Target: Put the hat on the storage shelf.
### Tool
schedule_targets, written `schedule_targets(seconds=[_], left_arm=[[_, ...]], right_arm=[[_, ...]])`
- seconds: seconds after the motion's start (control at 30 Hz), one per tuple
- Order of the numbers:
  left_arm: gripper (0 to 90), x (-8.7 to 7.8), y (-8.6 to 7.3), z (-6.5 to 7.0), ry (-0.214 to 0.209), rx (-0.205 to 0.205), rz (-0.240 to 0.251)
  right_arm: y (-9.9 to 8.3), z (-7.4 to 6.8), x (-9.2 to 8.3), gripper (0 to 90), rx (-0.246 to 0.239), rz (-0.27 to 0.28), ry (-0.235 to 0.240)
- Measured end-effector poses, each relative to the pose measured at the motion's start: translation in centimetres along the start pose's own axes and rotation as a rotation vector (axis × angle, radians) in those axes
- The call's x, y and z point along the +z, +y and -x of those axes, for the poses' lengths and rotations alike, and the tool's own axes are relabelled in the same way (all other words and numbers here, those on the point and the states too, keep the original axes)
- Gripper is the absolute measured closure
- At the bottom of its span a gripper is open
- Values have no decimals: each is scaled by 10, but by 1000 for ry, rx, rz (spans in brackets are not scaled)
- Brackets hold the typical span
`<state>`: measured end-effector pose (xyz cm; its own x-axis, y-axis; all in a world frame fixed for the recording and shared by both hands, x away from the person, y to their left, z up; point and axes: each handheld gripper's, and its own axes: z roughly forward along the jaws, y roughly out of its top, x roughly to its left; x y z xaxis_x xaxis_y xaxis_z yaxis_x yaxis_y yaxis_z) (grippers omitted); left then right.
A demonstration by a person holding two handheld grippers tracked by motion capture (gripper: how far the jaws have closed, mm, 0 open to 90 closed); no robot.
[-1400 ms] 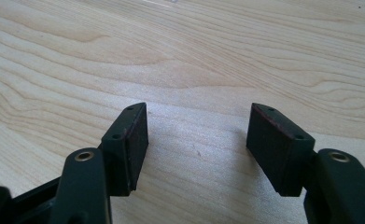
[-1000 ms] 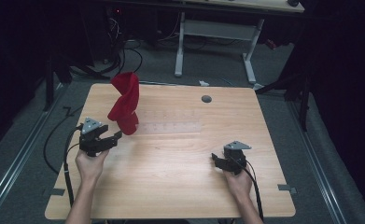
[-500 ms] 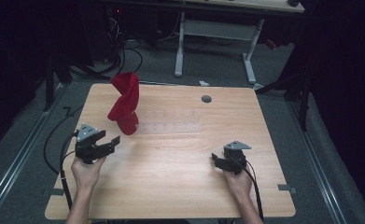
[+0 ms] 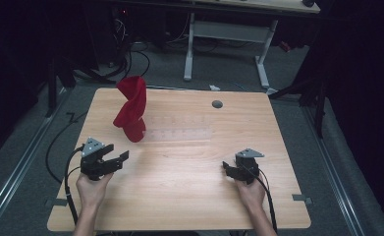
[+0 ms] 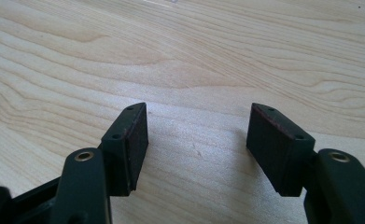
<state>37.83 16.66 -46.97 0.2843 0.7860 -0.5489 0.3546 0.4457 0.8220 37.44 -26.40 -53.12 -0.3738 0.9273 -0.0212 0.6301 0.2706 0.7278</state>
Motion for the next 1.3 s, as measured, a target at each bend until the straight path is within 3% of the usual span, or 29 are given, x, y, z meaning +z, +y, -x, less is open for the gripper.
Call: schedule_targets(seconds=[0.6,0.97,1.13,1.3], left_arm=[[315,7,-37,5,-11,3,-70],[329,19,-68,-5,67,32,-76],[332,24,-76,-6,96,56,-76],[325,28,-79,-7,134,74,-107]], right_arm=[[0,0,0,389,-1,0,1],[0,0,0,388,0,-1,0],[0,0,0,388,-2,0,1],[0,0,0,388,-1,0,1]])
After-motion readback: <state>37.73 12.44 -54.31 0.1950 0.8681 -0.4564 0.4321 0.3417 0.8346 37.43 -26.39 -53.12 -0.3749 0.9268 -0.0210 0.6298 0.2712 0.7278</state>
